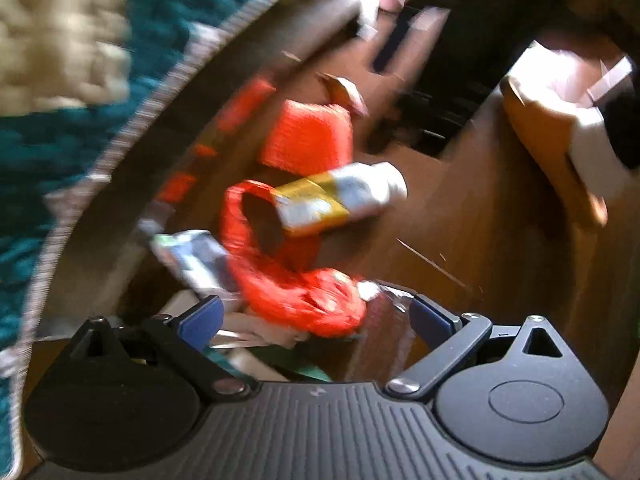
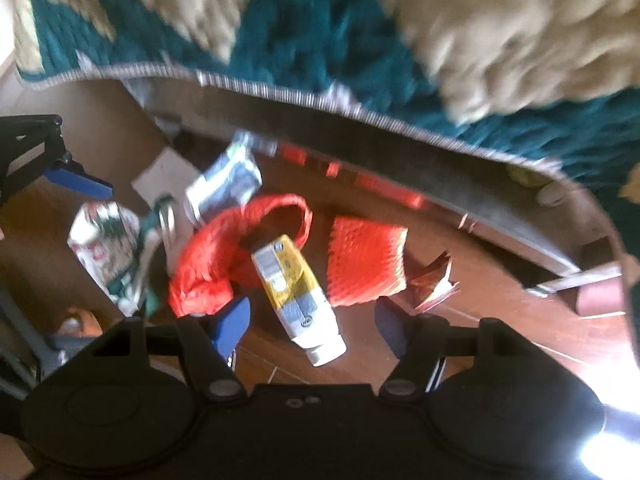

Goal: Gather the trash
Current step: 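Grasp the clear plastic tray with the left tool while the right grasps the yellow carton, then carry the clear tray and yellow carton in both tools to the teal bin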

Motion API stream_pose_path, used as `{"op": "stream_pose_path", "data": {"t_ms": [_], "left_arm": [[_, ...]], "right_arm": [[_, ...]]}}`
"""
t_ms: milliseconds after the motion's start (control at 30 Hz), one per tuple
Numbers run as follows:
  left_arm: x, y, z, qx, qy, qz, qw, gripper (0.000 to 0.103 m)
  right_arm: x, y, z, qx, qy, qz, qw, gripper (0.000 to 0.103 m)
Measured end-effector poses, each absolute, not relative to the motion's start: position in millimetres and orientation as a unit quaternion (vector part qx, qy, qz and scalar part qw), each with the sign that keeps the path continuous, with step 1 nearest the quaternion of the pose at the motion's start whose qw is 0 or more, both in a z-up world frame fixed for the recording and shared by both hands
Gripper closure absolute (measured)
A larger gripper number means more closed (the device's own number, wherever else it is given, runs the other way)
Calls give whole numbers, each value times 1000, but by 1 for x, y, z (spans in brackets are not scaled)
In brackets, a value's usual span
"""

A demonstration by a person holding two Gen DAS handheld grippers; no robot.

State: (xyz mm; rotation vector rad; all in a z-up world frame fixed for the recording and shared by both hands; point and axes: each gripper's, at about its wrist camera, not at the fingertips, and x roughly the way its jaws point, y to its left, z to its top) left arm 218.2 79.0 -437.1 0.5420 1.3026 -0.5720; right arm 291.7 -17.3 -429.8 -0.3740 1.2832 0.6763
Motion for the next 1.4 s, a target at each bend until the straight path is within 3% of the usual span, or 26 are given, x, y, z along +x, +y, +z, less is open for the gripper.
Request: {"op": "stream_pose_path", "data": {"t_ms": [400, 733, 767, 933, 1000, 1067, 1100, 1400], "left_arm": [[176, 66, -541, 288, 643, -318, 635, 3], [172, 64, -584, 284, 685, -303, 599, 4], [171, 63, -586, 289, 684, -304, 596, 6], [165, 59, -601, 318, 692, -297, 576, 39], [165, 61, -604, 319, 697, -289, 574, 46], [166, 65, -606, 318, 698, -284, 576, 52], [167, 65, -605, 317, 698, -283, 577, 58], [174, 71, -583, 295, 688, -302, 591, 61]], "right_arm": [[296, 25, -508, -258, 590, 356, 677, 34], [279, 44, -546, -338, 569, 372, 651, 38], [279, 43, -547, -340, 568, 370, 652, 38], [277, 43, -555, -350, 569, 361, 651, 38], [276, 44, -557, -354, 568, 358, 651, 39], [273, 47, -559, -363, 566, 354, 650, 53], [272, 48, -559, -367, 565, 349, 651, 53], [264, 45, -533, -336, 597, 319, 655, 54]]}}
